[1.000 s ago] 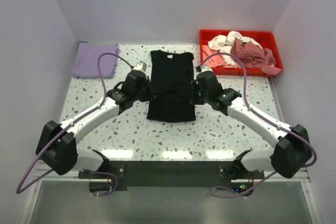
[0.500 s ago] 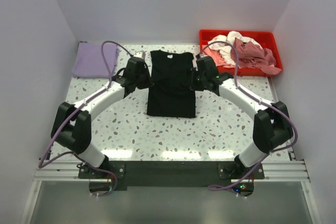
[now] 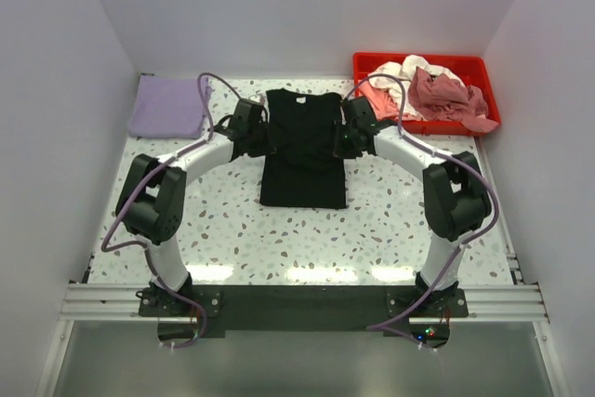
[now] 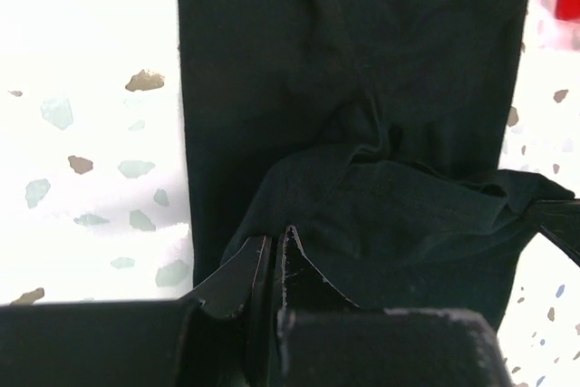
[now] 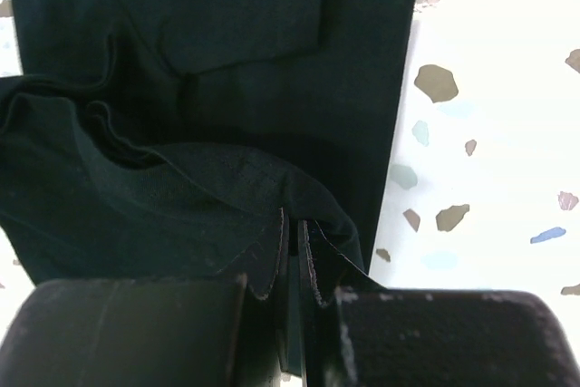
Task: Fold and stack the t-shirts
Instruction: Fold the tshirt
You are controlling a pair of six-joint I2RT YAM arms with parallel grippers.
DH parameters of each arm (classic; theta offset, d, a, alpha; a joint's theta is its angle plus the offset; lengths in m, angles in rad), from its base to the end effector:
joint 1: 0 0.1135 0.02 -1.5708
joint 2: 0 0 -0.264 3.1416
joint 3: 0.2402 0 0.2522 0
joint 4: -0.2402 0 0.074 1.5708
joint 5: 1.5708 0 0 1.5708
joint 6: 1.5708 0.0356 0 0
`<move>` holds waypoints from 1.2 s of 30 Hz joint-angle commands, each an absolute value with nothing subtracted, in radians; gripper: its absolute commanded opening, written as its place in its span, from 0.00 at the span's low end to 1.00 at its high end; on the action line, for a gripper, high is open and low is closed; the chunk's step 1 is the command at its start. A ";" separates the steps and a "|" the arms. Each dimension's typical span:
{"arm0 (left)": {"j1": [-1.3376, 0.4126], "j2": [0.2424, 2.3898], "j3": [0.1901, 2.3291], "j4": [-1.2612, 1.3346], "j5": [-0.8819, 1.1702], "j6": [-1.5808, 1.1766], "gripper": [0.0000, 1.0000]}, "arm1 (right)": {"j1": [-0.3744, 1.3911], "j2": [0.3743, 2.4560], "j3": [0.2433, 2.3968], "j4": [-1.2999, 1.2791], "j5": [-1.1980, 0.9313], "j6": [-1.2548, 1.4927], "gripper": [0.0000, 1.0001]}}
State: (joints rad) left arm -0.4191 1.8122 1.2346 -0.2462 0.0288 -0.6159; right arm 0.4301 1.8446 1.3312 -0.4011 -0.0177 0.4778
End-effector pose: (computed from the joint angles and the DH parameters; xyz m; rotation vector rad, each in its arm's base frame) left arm 0.3609 -0.1619 0.2060 -0.2277 2.4479 -0.5074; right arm 0.3643 0.1678 0.2128 0.0527 2.5299 0.3979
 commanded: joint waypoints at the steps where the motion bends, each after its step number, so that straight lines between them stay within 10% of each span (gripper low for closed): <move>1: -0.402 1.841 1.284 -0.189 0.063 -0.585 0.00 | 0.417 1.862 1.393 -0.405 -0.028 0.466 0.00; 11: -0.388 1.907 1.304 -0.167 0.086 -0.575 0.04 | 0.400 1.928 1.430 -0.423 -0.028 0.459 0.10; 13: -0.387 1.905 1.308 -0.169 0.090 -0.574 0.20 | 0.399 1.944 1.454 -0.442 -0.032 0.453 0.16; 16: -0.385 1.882 1.312 -0.161 0.089 -0.571 0.75 | 0.397 1.948 1.503 -0.480 -0.029 0.437 0.65; 18: -0.385 1.853 1.302 -0.146 0.089 -0.572 1.00 | 0.396 1.937 1.511 -0.482 -0.034 0.433 0.77; 19: -0.385 1.842 1.302 -0.146 0.084 -0.574 1.00 | 0.397 1.919 1.519 -0.482 -0.049 0.431 0.98; 36: -0.394 1.425 0.852 -0.106 0.137 -0.681 1.00 | 0.414 1.579 1.099 -0.241 -0.413 0.494 0.99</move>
